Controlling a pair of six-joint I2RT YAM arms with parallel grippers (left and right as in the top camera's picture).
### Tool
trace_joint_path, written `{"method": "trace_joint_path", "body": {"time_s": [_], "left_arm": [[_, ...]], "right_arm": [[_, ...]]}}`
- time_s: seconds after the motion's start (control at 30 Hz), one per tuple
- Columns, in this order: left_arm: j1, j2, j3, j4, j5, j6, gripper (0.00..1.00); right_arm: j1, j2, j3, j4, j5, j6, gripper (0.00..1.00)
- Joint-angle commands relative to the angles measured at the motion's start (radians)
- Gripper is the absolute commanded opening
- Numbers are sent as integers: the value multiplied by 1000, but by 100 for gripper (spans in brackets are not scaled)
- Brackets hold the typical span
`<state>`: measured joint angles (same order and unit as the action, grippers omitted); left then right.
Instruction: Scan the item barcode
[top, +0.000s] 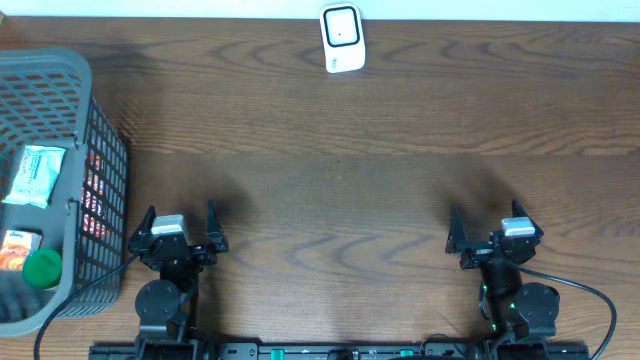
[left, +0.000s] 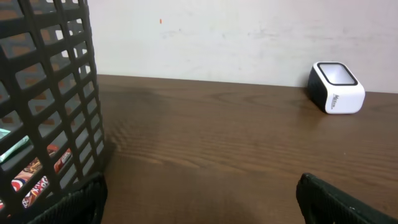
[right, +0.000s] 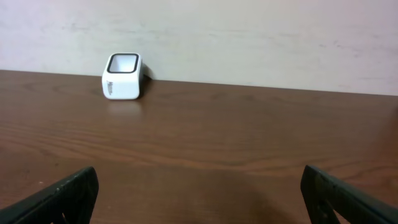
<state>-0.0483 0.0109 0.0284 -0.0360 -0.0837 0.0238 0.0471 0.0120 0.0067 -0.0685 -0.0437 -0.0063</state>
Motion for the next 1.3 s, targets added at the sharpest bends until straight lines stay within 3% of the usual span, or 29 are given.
{"method": "trace_joint_path", "body": {"time_s": [0.0, 0.43, 0.6, 0.8, 1.07, 1.27], "left_arm": [[4, -6, -24, -30, -2, 5, 97], [4, -6, -24, -31, -1, 1, 97], [4, -6, -24, -31, 7, -93, 97], [4, 6, -16, -40, 120, -103, 97], [4, 93, 144, -192, 187, -103, 97], [3, 283, 393, -345, 269, -96, 97]], "right_arm": [[15, -3, -1, -4, 10, 17, 99], [15, -3, -1, -4, 10, 17, 99], [15, -3, -1, -4, 10, 17, 99], [15, -3, -1, -4, 10, 17, 99], [15, -3, -1, -4, 10, 17, 99], [15, -3, -1, -4, 10, 17, 99]]}}
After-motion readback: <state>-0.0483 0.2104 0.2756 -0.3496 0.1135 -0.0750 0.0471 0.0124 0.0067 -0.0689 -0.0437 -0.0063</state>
